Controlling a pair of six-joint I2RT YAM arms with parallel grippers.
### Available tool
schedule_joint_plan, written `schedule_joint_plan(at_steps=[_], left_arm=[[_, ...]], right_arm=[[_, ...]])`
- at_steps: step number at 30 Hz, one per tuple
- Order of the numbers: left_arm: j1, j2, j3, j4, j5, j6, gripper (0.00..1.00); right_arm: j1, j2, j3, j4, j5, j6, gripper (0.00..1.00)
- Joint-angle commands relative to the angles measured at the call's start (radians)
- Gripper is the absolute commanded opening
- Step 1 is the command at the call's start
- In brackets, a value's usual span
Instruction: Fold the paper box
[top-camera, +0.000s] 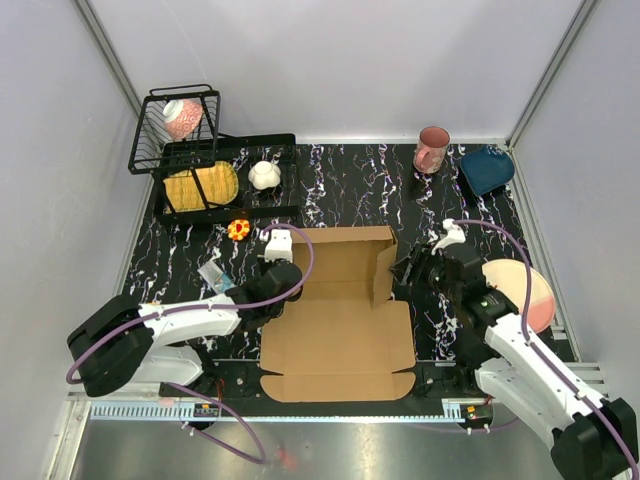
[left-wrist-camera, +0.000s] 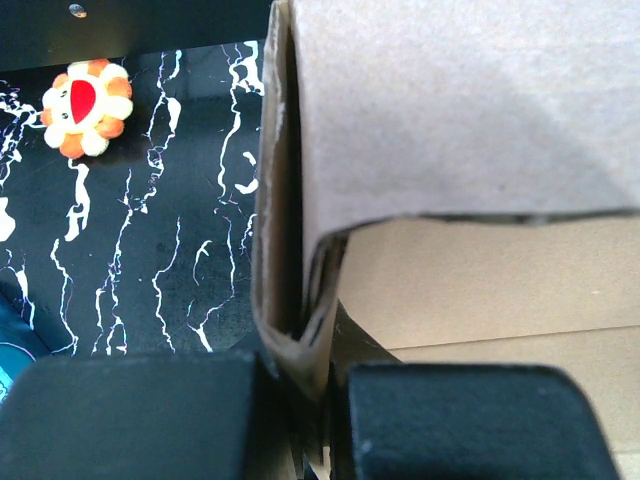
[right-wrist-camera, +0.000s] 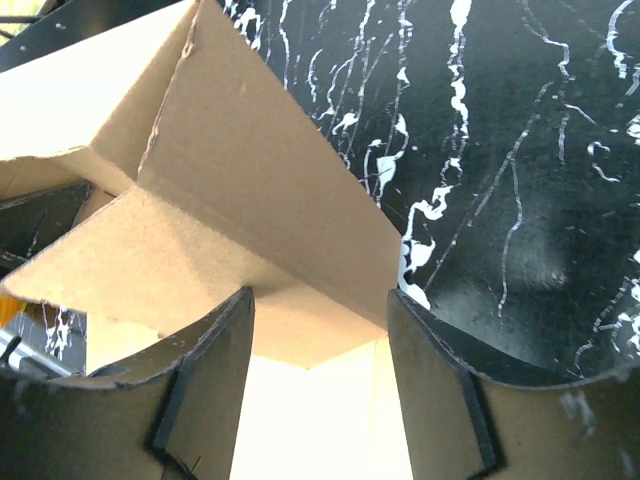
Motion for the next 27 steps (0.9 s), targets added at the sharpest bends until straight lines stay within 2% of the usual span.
schedule_joint_plan(at_steps=[1, 8, 15, 21, 25, 26, 27], left_arm=[[-0.001, -0.002, 0.026, 0.033, 0.019, 0.019, 0.00], [-0.003, -0.005, 0.023, 0.054, 0.053, 0.040, 0.00], [-0.001, -0.005, 0.014, 0.116, 0.109, 0.066, 0.00], [-0.003, -0.014, 0.022, 0.133, 0.145, 0.092, 0.00], [-0.006, -0.012, 0.026, 0.145, 0.175, 0.108, 0.00], [-0.006, -0.014, 0.028, 0.146, 0.177, 0.108, 0.00], [-0.009, -0.012, 0.028, 0.148, 0.182, 0.109, 0.00]], right_arm=[[-0.002, 0.054, 0.003, 0.122, -0.093, -0.039, 0.64], [-0.002, 0.163, 0.007, 0.224, -0.084, -0.051, 0.67], [-0.002, 0.241, -0.013, 0.430, -0.019, -0.083, 0.67], [-0.002, 0.322, 0.016, 0.491, 0.002, -0.110, 0.71], [-0.002, 0.393, 0.042, 0.501, 0.038, -0.110, 0.62], [-0.001, 0.419, 0.047, 0.516, 0.051, -0.110, 0.58], [0.001, 0.430, 0.047, 0.524, 0.059, -0.107, 0.49]])
